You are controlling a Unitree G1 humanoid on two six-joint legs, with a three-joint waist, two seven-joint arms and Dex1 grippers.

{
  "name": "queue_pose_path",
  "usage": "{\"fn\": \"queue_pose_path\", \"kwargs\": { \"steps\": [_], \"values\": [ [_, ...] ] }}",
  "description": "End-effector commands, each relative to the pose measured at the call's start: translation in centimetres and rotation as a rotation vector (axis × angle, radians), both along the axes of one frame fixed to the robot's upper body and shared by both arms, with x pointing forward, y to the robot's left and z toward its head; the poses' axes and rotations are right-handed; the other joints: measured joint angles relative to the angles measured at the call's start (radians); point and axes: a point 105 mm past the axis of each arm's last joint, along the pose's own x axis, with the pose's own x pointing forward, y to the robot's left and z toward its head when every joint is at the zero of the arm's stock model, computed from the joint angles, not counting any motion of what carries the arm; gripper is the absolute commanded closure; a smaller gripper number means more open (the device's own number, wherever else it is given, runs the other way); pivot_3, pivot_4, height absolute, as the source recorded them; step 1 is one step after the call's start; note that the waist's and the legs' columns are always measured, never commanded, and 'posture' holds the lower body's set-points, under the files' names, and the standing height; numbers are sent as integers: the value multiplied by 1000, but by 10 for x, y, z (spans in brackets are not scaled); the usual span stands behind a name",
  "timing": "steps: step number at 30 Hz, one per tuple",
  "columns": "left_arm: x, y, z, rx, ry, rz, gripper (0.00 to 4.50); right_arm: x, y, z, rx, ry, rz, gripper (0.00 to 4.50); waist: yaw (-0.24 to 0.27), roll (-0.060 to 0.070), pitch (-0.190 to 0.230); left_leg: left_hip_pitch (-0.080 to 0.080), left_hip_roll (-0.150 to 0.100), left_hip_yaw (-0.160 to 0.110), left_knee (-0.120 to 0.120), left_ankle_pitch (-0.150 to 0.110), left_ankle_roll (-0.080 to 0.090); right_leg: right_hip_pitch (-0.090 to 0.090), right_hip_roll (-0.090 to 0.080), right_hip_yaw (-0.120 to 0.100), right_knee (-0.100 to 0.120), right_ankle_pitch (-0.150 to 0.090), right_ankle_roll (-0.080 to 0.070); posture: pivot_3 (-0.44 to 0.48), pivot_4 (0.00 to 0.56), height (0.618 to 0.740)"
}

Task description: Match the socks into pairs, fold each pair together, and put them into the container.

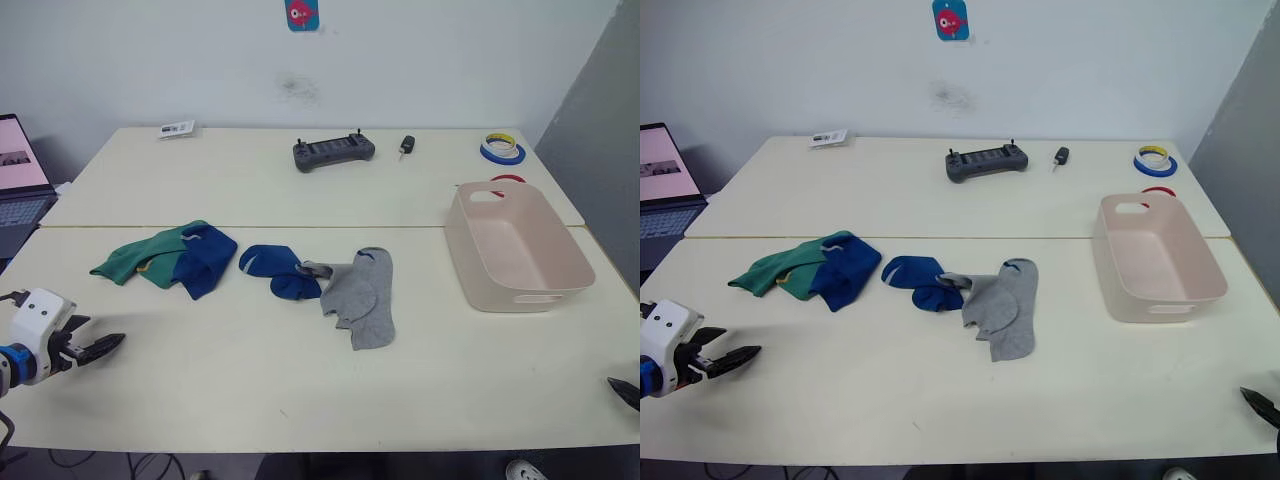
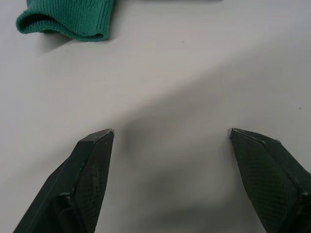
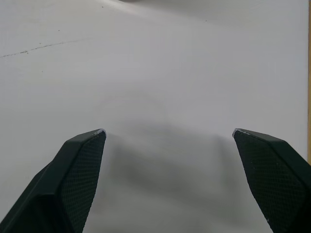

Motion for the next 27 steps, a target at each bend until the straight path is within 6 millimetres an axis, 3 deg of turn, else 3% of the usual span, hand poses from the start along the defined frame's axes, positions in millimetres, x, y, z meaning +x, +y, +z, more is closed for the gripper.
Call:
{"fn": "queue_pose_path", "kwargs": {
  "steps": [1, 11, 12, 14, 19, 27],
  "values": [
    [-1, 1, 3, -14, 1, 4, 527, 3, 0, 5, -11, -30, 0, 0, 0, 0, 0, 0, 0, 0, 0, 0, 0, 0, 0, 0, 0, 0, 0, 0, 150, 740],
    [-12, -2, 6, -124, -5, -26, 527, 13, -20, 20, -93, -183, -90, 0, -1, -1, 1, 0, 0, 0, 0, 0, 0, 0, 0, 0, 0, 0, 0, 0, 150, 740],
    [-14, -3, 6, -146, 1, -38, 353, 13, -21, 20, -95, -191, -94, 0, -1, -1, 1, 0, 0, 0, 0, 0, 0, 0, 0, 0, 0, 0, 0, 0, 150, 740],
    [-22, -7, 2, -162, 36, -70, 23, 12, -22, 19, -98, -185, -86, 0, -2, -1, 1, 0, 0, 0, 0, 0, 0, 0, 0, 0, 0, 0, 0, 0, 150, 740],
    [-37, -17, -8, -182, 92, -113, 23, 11, -19, 16, -94, -184, -78, 0, -3, 0, 0, 0, 0, 1, 0, 0, 0, 0, 0, 1, 0, 0, 0, 0, 150, 740],
    [-40, -38, -6, -239, 93, -172, 23, 10, -17, 13, -88, -173, -65, 0, -2, 0, 0, 0, 0, 1, 0, 0, 0, 0, 0, 1, 0, 0, 0, 0, 150, 740]
  ]
}}
